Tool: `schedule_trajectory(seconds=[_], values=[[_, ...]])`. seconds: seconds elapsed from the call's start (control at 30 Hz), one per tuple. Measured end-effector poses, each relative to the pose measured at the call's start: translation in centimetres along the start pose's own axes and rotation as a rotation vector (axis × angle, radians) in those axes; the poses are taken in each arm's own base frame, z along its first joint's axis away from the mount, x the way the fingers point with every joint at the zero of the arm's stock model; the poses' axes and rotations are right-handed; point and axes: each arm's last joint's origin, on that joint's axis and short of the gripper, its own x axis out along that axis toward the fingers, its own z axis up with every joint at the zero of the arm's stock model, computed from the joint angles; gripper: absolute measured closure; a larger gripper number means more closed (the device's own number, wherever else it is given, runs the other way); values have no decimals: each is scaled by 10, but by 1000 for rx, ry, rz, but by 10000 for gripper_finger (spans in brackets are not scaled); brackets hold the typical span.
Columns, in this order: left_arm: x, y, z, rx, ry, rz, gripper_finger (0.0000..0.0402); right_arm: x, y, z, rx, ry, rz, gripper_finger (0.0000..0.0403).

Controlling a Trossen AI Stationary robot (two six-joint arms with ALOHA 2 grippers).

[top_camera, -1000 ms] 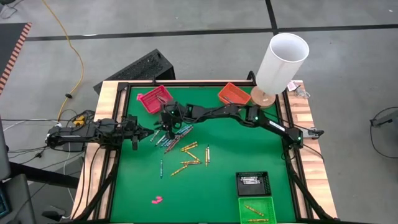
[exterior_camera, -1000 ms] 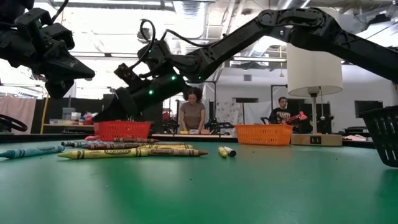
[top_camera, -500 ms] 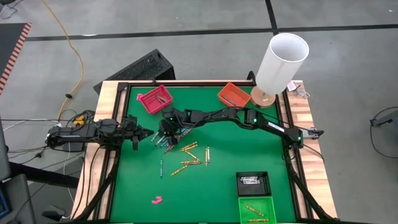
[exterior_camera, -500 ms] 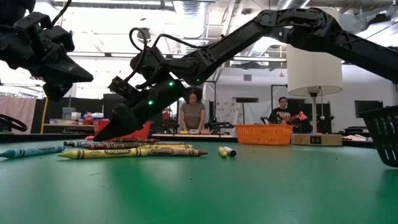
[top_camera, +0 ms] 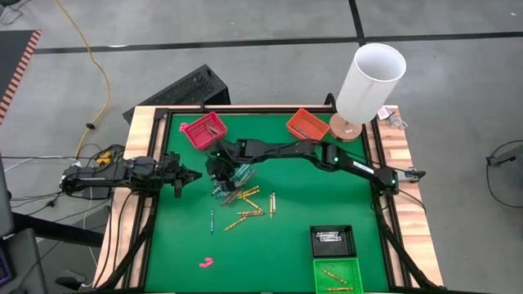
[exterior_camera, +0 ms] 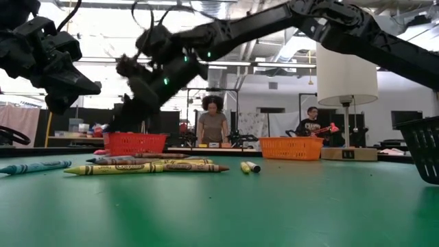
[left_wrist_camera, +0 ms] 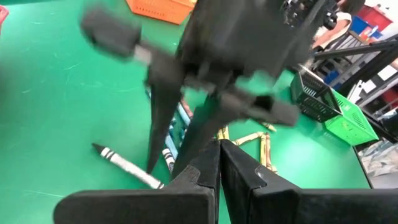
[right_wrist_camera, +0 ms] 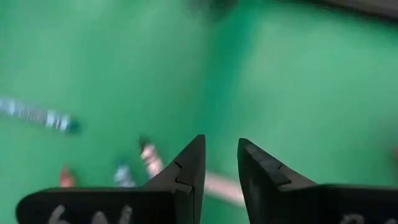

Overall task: Sort crayons
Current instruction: Put the black crayon into the black bin

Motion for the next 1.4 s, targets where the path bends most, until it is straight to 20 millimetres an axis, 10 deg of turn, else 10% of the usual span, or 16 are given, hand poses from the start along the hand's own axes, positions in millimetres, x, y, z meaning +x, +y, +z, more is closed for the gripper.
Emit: schedule_trajectory(seconds=[0.3, 0.8, 1.4], values=[[0, 0, 0, -1, 2, -3, 401, -7, -9, 8, 6, 7, -135, 301], [0, 2, -3, -23, 33, 13, 401, -7, 0, -6, 701, 136, -305, 301], [0, 2, -3, -84, 35, 14, 401, 2, 21, -4, 856, 96, -489, 301]])
